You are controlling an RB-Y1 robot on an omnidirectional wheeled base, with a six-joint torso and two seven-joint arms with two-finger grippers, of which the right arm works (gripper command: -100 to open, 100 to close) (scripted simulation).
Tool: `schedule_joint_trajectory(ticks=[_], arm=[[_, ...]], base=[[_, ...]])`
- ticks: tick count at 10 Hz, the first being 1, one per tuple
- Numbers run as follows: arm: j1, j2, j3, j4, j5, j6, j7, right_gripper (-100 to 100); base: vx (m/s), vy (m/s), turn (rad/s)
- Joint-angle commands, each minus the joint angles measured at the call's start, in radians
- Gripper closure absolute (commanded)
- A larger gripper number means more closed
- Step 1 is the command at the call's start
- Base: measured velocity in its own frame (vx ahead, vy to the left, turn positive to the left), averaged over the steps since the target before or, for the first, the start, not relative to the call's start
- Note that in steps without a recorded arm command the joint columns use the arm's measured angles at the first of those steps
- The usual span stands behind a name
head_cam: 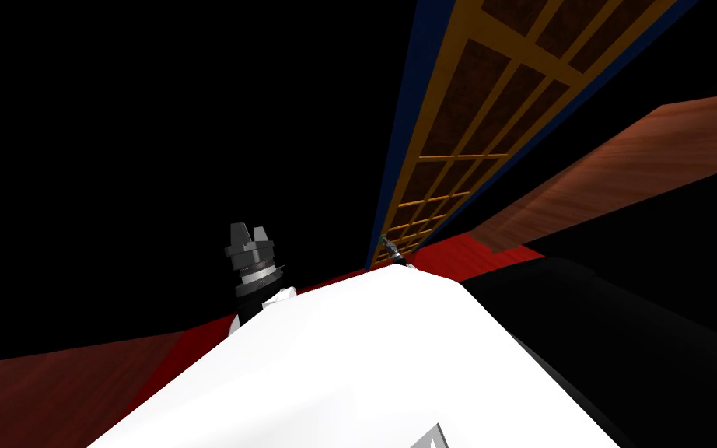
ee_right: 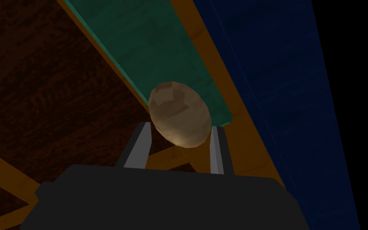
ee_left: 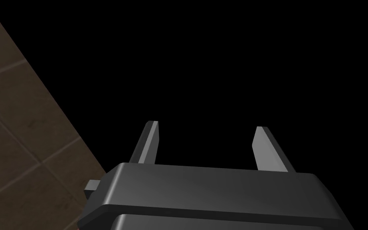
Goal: Pull the door open
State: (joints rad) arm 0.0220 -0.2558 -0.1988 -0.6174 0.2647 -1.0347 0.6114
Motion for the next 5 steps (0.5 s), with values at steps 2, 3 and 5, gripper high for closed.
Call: schedule_joint_trajectory(ticks=[2, 3, 5], arm=[[-0.001, 0.005, 0.016, 0.002, -0.029, 0.002, -0.074, 100], [-0.001, 0.005, 0.016, 0.002, -0.029, 0.002, -0.09, 100], [-0.002, 0.004, 0.02, 0.002, -0.044, 0.004, -0.13, 100]], base=[[-0.041, -0.021, 0.085], [-0.036, -0.019, 0.055], [-0.042, -0.017, 0.052]])
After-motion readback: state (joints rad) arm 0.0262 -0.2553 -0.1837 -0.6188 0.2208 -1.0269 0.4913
